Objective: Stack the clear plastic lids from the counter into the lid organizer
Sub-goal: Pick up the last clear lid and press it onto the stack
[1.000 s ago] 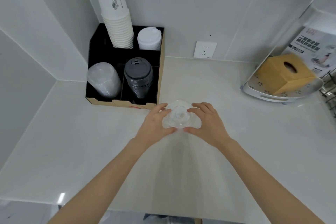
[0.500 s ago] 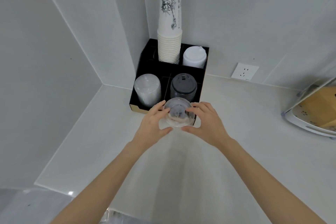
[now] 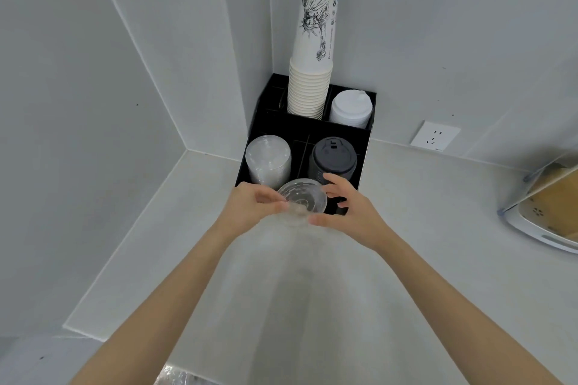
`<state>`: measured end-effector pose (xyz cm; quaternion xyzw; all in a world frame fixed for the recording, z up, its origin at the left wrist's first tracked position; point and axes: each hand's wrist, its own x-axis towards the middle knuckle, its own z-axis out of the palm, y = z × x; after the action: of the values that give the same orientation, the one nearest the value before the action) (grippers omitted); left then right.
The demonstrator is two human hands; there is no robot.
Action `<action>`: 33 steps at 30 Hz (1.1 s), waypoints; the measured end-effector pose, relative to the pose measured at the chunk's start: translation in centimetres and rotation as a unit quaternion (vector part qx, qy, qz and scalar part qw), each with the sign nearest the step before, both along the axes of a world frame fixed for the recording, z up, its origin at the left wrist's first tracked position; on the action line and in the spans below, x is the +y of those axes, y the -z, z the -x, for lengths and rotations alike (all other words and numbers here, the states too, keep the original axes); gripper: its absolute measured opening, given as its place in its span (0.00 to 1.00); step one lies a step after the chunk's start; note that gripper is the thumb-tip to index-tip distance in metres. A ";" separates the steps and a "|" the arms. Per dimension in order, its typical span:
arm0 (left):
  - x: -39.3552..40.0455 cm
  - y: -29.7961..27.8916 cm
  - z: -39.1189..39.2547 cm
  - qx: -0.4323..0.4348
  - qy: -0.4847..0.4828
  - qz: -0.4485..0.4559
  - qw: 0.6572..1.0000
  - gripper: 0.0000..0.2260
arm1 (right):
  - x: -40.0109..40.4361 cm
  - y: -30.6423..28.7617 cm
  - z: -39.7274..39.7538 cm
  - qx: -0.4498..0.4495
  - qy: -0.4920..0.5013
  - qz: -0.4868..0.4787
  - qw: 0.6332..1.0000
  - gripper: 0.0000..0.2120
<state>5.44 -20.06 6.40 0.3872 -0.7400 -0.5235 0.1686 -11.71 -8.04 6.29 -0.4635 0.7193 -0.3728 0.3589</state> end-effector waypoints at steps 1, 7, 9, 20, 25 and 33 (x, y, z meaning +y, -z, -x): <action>-0.2 0.1 -0.1 0.000 0.005 -0.054 0.999 0.02 | -0.1 0.0 0.0 0.000 -0.002 0.001 1.000 0.42; -0.3 0.5 -0.7 -0.020 -0.015 -0.226 0.974 0.05 | -0.3 0.4 -0.4 0.044 -0.052 -0.005 0.998 0.47; -0.3 0.6 -0.8 -0.011 -0.026 -0.251 0.968 0.04 | -0.4 0.4 -0.7 0.053 -0.058 -0.003 0.997 0.47; -1.5 -0.7 -1.9 0.104 -0.065 -0.130 0.984 0.11 | -2.0 -1.1 -1.2 0.116 -0.040 0.052 0.991 0.30; -1.9 -1.4 -1.0 0.134 -0.077 -0.108 0.982 0.11 | -3.9 -2.4 -2.1 0.109 -0.054 0.070 0.990 0.31; -3.2 -0.4 -0.8 0.151 -0.123 -0.200 0.960 0.09 | -4.9 -1.7 -1.9 0.177 -0.107 0.030 0.978 0.43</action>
<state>6.29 -23.26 6.76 0.4178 -0.5328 -0.6882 0.2606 -9.86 -12.93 7.99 -0.6074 0.7058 -0.2658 0.2495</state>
